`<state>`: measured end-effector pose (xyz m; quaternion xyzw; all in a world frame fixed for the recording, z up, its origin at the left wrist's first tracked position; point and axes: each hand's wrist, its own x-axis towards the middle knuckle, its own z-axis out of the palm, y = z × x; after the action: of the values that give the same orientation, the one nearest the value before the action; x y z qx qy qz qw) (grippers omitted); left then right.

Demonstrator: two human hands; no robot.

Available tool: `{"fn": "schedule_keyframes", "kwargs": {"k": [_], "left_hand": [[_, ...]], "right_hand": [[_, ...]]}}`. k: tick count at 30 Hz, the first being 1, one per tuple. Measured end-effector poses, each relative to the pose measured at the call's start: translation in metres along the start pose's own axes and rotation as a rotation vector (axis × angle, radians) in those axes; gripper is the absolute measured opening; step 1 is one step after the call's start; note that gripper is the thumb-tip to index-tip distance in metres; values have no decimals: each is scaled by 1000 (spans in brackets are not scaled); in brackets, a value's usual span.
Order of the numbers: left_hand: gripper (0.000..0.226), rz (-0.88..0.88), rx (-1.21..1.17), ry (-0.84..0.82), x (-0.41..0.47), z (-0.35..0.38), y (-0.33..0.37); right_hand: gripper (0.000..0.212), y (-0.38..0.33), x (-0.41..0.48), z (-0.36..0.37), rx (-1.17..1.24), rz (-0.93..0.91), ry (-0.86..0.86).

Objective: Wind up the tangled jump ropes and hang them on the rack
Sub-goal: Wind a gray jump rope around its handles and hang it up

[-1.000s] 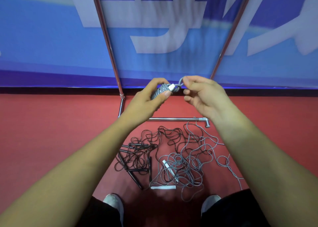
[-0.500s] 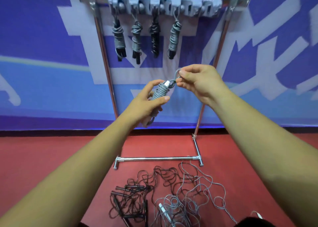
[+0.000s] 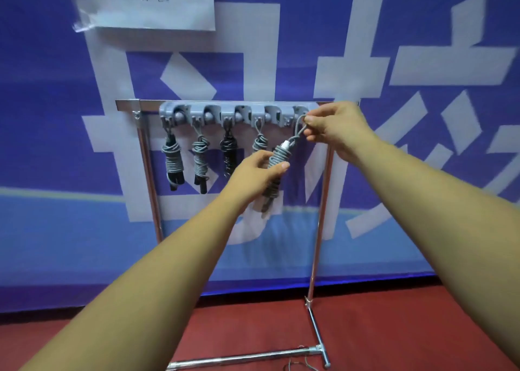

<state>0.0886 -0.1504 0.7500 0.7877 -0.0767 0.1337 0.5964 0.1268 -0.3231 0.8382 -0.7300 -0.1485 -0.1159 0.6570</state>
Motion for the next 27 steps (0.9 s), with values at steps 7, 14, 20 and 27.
{"fn": "schedule_keyframes", "kwargs": {"k": [7,14,20,27], "left_hand": [[21,-75,-111,6,57,28,-6],[18,-76,-53,71,92,39,-24],[17,-35,42,146,117,42,-38],[22,-71,143,186,135,41,-54]], "right_hand": [[7,22,60,-4,-41,-2,48],[17,48,106,7,-162,-10,83],[23,62,132,16,-240,-49,109],[27,80,144,28,-475,-158,122]]}}
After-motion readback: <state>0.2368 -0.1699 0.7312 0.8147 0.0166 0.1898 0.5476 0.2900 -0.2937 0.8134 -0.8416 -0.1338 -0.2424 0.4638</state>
